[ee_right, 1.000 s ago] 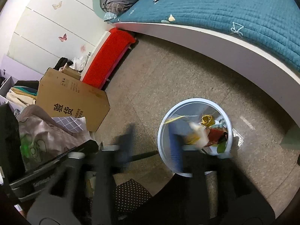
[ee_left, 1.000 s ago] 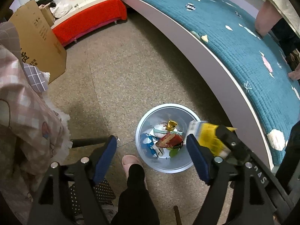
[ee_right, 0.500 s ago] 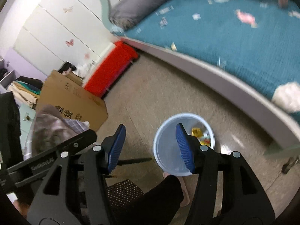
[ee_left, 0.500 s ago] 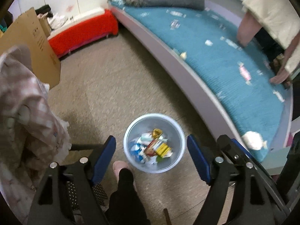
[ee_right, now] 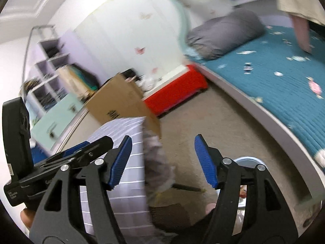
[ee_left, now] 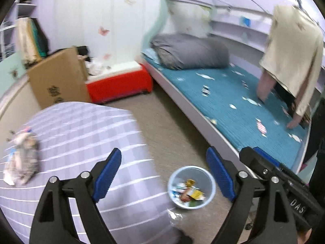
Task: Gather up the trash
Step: 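Bring both open tools back to the table, then grasp the newspaper with the right tool while the left tool grasps the small white bottle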
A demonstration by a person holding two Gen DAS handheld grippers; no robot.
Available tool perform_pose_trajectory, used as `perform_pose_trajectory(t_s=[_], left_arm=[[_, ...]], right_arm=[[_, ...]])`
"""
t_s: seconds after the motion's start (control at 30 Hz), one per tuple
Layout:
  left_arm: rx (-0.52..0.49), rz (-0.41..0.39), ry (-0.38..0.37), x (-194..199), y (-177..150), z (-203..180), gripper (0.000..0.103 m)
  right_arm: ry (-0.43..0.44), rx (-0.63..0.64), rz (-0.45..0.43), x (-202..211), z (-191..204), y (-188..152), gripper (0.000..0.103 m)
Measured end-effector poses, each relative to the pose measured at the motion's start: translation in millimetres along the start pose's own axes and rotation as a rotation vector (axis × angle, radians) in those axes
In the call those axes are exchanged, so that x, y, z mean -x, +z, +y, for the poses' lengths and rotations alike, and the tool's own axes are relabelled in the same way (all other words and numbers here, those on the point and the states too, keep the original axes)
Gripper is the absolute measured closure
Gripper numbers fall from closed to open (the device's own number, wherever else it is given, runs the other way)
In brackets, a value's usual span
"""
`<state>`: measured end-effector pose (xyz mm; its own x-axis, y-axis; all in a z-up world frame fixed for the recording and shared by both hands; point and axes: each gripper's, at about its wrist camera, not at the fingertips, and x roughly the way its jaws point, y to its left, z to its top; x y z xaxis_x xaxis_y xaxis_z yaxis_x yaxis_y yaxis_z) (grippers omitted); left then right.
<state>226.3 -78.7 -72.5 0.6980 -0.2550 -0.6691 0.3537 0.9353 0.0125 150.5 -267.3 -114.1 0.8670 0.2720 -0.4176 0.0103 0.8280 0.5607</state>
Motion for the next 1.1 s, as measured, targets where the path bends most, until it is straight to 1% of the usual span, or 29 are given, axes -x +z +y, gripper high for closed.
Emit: perform_pose_trajectory(t_s=[0.07,0.1,0.13,0.17,0.23,0.3,0.4,0.47,0.53,0.57,0.7,0.8,0.87,0.9,0.97,1.03,1.1], left_arm=[[0.035,-0.017,0.032,17.7,-2.6,40.5,0.018],[0.051,-0.022,0.056,23.9,-3.8,57.9,0.018],[0.077,-0.032,0.095,32.7,-6.3,82.5,0.017],[0.092,-0.036,0.115,37.3,-7.4,98.7,0.017],[0.140,-0.039,0.171,49.2,-13.4,144.7,0.017],[0.184,-0.033,0.217,55.8,-19.0,182.5,0.017],[0.258,-0.005,0.283,60.5,-28.8,239.2,0.017],[0.314,0.008,0.306,62.4,-36.6,273.4,0.017],[0.369,0.025,0.320,63.7,-47.3,307.8,0.017],[0.385,0.030,0.322,63.7,-52.1,316.6,0.017],[0.434,0.061,0.325,53.9,-68.1,345.0,0.017],[0.453,0.074,0.309,46.7,-72.9,354.1,0.017],[0.459,0.083,0.302,40.7,-73.7,358.9,0.017],[0.461,0.086,0.301,40.6,-75.5,360.7,0.017],[0.467,0.088,0.297,38.4,-76.0,364.8,0.017],[0.475,0.084,0.297,38.8,-75.5,367.4,0.017],[0.479,0.079,0.300,39.9,-74.5,370.9,0.017]], right_arm=[[0.055,0.052,0.044,-19.1,42.4,-0.2,0.037],[0.067,0.069,0.059,-26.5,55.8,-1.7,0.037],[0.086,0.097,0.078,-35.9,76.6,-5.4,0.037],[0.115,0.122,0.102,-47.8,97.5,-9.3,0.035],[0.174,0.142,0.173,-74.6,133.2,-18.3,0.035],[0.247,0.145,0.256,-107.2,167.9,-28.6,0.035],[0.312,0.097,0.372,-154.2,199.8,-43.0,0.035],[0.322,0.064,0.425,-183.2,215.9,-55.0,0.035],[0.307,0.037,0.466,-208.0,227.6,-66.6,0.035],[0.306,0.021,0.489,-221.6,232.9,-71.9,0.035],[0.296,0.002,0.517,-246.6,244.7,-84.1,0.035],[0.302,-0.012,0.527,-261.7,249.7,-84.1,0.035],[0.322,-0.021,0.543,-272.8,253.8,-85.3,0.036],[0.327,-0.023,0.540,-276.2,255.1,-84.6,0.050],[0.328,-0.001,0.524,-277.2,261.0,-82.8,0.072],[0.358,0.046,0.493,-267.4,272.7,-79.0,0.072],[0.368,0.081,0.487,-265.8,282.6,-78.0,0.072]])
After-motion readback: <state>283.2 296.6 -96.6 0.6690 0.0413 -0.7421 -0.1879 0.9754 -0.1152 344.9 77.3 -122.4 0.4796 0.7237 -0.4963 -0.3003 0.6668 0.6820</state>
